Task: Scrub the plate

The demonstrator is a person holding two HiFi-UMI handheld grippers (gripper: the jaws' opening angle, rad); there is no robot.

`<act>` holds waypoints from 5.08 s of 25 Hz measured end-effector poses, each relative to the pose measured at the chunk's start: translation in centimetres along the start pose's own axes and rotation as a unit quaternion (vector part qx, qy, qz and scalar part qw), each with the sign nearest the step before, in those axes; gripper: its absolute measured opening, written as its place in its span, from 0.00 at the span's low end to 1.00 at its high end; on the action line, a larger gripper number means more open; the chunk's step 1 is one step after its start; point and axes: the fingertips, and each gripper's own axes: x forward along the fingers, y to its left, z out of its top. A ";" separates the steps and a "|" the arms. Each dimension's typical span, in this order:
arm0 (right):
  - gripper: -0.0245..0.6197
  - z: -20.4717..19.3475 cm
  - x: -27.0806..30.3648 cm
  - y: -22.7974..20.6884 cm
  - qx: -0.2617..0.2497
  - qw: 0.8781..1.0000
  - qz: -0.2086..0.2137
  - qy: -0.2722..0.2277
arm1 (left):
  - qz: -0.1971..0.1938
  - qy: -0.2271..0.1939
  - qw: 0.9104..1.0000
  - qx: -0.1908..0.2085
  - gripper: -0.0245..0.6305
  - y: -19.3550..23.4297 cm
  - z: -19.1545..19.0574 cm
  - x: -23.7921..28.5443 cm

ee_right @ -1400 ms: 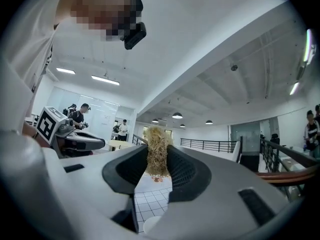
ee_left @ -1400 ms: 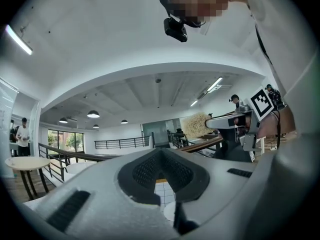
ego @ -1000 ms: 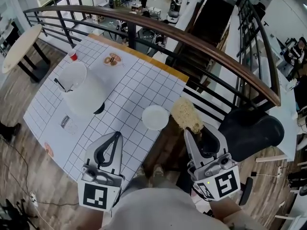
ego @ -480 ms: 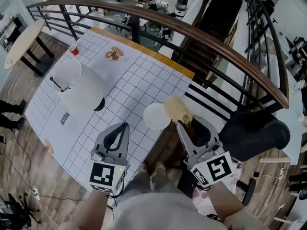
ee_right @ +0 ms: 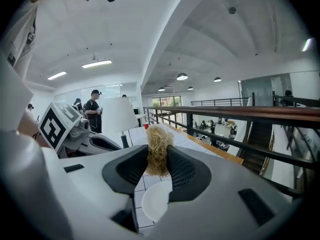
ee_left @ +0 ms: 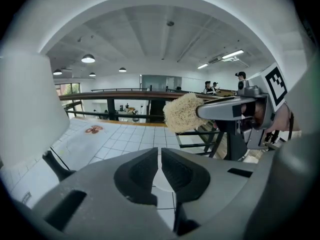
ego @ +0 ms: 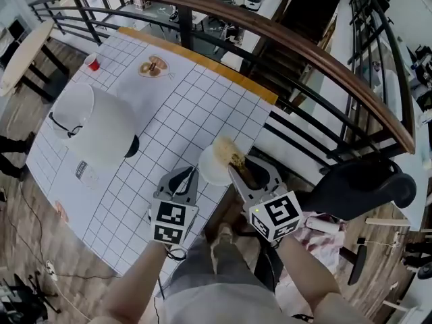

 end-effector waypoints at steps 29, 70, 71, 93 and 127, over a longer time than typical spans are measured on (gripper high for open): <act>0.22 -15.4 9.6 -1.8 0.059 0.987 0.055 0.139 | -0.042 0.198 0.978 -0.043 0.07 -0.2 -14.1 12.1; 0.21 -13.8 3.1 -7.3 0.021 0.989 -0.070 0.127 | -0.031 0.181 0.982 -0.044 0.06 -0.2 -14.4 11.9; 0.21 -12.9 2.9 -6.2 0.024 0.992 -0.059 0.113 | -0.031 0.182 0.982 -0.044 0.06 -0.2 -14.4 11.9; 0.21 -19.6 2.1 -2.9 0.066 0.980 -0.044 0.183 | -0.038 0.170 0.984 -0.033 0.06 -0.2 -14.2 11.7; 0.21 6.8 -9.4 -3.7 -0.013 0.991 -0.106 -0.078 | 0.017 -0.108 0.994 0.017 0.06 -1.2 11.3 -7.4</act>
